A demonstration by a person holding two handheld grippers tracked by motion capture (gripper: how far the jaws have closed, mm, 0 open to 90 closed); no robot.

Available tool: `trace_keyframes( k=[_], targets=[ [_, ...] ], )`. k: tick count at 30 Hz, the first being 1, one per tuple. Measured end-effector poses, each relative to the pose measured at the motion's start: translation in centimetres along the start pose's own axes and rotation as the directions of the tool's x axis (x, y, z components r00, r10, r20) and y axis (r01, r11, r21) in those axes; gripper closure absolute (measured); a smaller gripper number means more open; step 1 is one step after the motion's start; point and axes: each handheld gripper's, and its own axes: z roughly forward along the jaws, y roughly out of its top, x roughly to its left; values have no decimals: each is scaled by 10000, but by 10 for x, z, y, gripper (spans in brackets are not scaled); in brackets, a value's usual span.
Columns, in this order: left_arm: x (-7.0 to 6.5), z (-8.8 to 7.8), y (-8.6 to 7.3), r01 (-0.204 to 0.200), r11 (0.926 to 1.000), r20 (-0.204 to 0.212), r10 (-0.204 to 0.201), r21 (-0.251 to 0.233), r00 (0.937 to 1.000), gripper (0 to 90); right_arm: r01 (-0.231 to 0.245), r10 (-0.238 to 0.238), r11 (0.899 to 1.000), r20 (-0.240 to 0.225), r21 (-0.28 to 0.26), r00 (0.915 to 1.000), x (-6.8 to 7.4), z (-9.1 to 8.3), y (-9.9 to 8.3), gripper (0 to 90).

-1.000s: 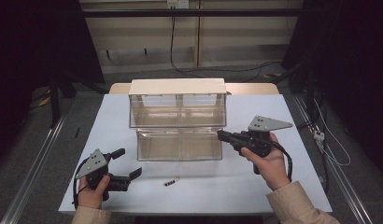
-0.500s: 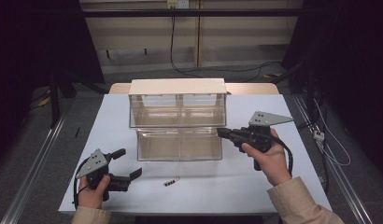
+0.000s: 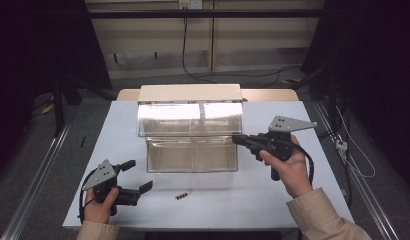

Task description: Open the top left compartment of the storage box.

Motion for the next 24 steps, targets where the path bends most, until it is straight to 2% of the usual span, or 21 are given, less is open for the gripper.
trace_keyframes(
  k=[4,7,8,9,11,24],
  targets=[
    [-1,0,1,-93,9999,117,92,71,9999,28,232,-232,9996,-11,163,9997,0,-2,12,900],
    [-2,2,1,38,9998,370,-47,220,9993,28,438,-439,9984,7,369,9990,2,-2,18,900],
    [-1,2,1,68,9997,653,-83,234,9978,28,476,-477,9981,14,379,9989,2,-1,20,900],
    [-2,2,2,4,9997,567,-18,235,9984,29,503,-504,9980,22,382,9987,3,-1,22,900],
    [-3,2,2,87,9997,653,-103,242,9978,29,514,-513,9981,-29,337,9987,3,-1,25,900],
    [-4,4,2,221,9970,1348,-319,735,9904,39,726,-722,9963,-116,457,9973,3,6,43,900]
  ],
)
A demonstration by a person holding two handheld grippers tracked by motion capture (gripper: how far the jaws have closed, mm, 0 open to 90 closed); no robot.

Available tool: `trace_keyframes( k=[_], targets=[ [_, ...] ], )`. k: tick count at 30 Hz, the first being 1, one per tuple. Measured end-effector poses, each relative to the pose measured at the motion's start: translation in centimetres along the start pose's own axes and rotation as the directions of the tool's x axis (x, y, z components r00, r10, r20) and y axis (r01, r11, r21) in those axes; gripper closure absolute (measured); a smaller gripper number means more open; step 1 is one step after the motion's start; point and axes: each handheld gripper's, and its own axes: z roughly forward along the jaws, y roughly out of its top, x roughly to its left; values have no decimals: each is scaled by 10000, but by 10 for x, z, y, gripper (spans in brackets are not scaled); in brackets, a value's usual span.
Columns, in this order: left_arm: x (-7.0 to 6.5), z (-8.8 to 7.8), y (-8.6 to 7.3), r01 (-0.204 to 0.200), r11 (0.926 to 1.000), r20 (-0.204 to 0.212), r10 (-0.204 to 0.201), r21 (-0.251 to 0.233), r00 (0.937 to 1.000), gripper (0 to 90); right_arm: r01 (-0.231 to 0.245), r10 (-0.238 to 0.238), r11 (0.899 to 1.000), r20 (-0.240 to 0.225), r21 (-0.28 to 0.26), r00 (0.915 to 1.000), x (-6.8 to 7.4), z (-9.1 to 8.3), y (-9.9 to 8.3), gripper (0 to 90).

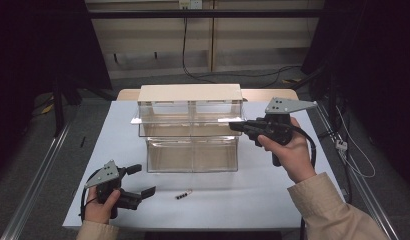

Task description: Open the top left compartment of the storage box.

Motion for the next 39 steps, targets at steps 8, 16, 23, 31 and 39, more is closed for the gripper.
trace_keyframes(
  k=[8,16,23,31,39],
  targets=[
    [1,2,-2,159,9993,377,-172,350,9991,47,132,-132,9999,-10,51,9999,1,3,7,900],
    [0,7,-4,231,9971,663,-279,718,9974,53,103,-103,9999,21,9,9999,-3,3,14,900],
    [1,6,-4,248,9970,628,-295,731,9976,55,52,-52,10000,-19,-39,10000,-5,4,15,900],
    [4,4,-6,323,9967,555,-365,751,9978,52,62,-62,9999,56,-96,10000,-6,3,21,900],
    [4,4,-7,305,9954,618,-362,908,9974,51,123,-122,9999,62,-48,9999,-7,4,26,900]
  ],
)
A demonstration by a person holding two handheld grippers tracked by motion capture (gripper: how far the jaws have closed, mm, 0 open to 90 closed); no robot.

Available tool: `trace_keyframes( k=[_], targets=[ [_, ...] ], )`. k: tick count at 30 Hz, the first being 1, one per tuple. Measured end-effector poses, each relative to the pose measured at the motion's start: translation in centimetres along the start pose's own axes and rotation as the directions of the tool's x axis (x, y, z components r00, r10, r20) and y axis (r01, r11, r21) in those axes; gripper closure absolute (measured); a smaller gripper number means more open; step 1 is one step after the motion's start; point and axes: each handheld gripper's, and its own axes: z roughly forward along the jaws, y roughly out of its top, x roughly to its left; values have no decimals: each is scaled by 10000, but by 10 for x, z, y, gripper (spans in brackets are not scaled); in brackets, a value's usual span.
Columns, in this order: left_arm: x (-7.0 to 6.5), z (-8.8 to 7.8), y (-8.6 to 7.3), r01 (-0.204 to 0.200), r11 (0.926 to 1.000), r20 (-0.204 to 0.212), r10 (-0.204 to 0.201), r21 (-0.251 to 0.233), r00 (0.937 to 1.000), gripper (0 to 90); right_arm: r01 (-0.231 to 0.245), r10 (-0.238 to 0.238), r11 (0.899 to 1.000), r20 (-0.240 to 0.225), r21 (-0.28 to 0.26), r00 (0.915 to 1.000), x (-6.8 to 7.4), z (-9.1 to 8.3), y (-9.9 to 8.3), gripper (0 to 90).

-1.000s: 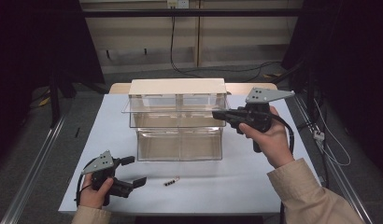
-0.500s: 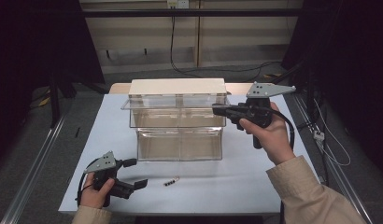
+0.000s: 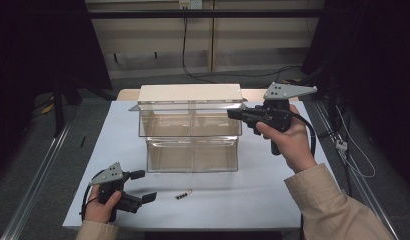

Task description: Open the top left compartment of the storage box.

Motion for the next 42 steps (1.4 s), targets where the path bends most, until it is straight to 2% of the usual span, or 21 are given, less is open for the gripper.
trace_keyframes(
  k=[4,19,24,33,42],
  targets=[
    [0,1,-1,26,9999,57,-26,115,10000,52,-13,13,10000,24,4,10000,0,0,1,900],
    [0,4,-2,14,9997,124,-18,251,9999,51,-179,187,9986,153,-493,9997,1,1,7,900],
    [0,5,-3,8,9995,203,-14,310,9998,52,-231,239,9985,153,-502,9996,1,1,9,900],
    [-3,10,-3,-31,9990,512,9,447,9987,55,-300,324,9983,467,-504,9984,1,2,12,900],
    [-8,19,-1,31,9978,563,-68,657,9984,88,-272,294,9982,395,-534,9988,1,2,11,900]
  ],
)
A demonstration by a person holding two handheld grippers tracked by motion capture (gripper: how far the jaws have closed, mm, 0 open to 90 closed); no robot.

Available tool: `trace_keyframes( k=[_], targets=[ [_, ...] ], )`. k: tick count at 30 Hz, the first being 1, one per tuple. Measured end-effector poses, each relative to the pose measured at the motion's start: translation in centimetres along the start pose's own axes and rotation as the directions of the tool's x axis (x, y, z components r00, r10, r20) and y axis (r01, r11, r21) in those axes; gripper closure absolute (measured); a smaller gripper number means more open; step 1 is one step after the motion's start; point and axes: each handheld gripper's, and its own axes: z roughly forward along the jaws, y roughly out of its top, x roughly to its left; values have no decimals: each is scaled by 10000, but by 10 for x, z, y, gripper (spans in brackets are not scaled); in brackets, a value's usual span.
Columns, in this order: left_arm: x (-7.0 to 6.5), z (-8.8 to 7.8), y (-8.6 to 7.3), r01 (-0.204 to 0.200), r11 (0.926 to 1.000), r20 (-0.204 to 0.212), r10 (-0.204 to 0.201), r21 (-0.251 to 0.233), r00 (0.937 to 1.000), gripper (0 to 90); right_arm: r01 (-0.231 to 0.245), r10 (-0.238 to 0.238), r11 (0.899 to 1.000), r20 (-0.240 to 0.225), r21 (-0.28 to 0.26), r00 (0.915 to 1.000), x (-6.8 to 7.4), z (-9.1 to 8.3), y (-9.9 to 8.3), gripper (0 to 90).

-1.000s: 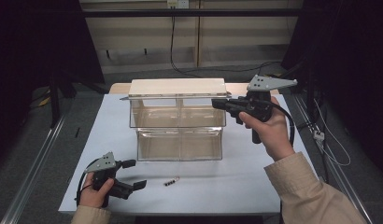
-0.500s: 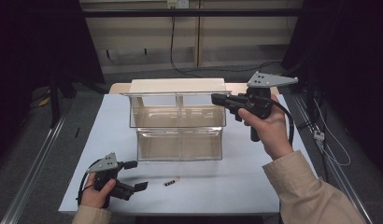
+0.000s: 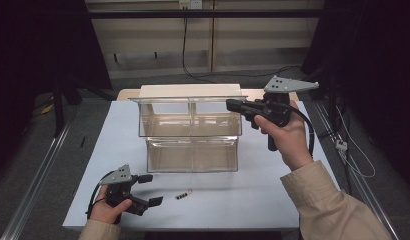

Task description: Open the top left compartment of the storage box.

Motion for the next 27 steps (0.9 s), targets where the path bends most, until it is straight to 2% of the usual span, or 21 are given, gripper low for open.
trace_keyframes(
  k=[2,4,6,10,13,18,23,27],
  targets=[
    [-2,3,1,-147,9999,60,147,59,9999,94,21,-21,10000,11,31,10000,0,0,0,900],
    [-5,9,2,-169,9993,201,162,343,9997,94,58,-58,10000,16,43,10000,1,1,0,900],
    [-9,14,2,-368,9973,164,358,633,9992,103,65,-65,10000,17,48,10000,1,1,0,900],
    [-12,24,3,-365,9955,239,345,879,9991,164,86,-86,9999,4,50,10000,2,1,0,900],
    [-13,29,3,-177,9952,109,168,965,9998,216,147,-147,9999,-11,60,9999,3,2,1,900],
    [-14,36,4,-141,9930,-158,160,1169,9997,314,174,-174,9998,-44,69,9998,4,3,1,900],
    [-17,47,5,-338,9860,-504,426,1632,9978,466,192,-191,9998,-79,97,9998,4,4,0,900],
    [-17,55,8,-439,9835,-688,567,1757,9960,558,190,-189,9998,-71,110,9998,4,5,0,900]
  ],
)
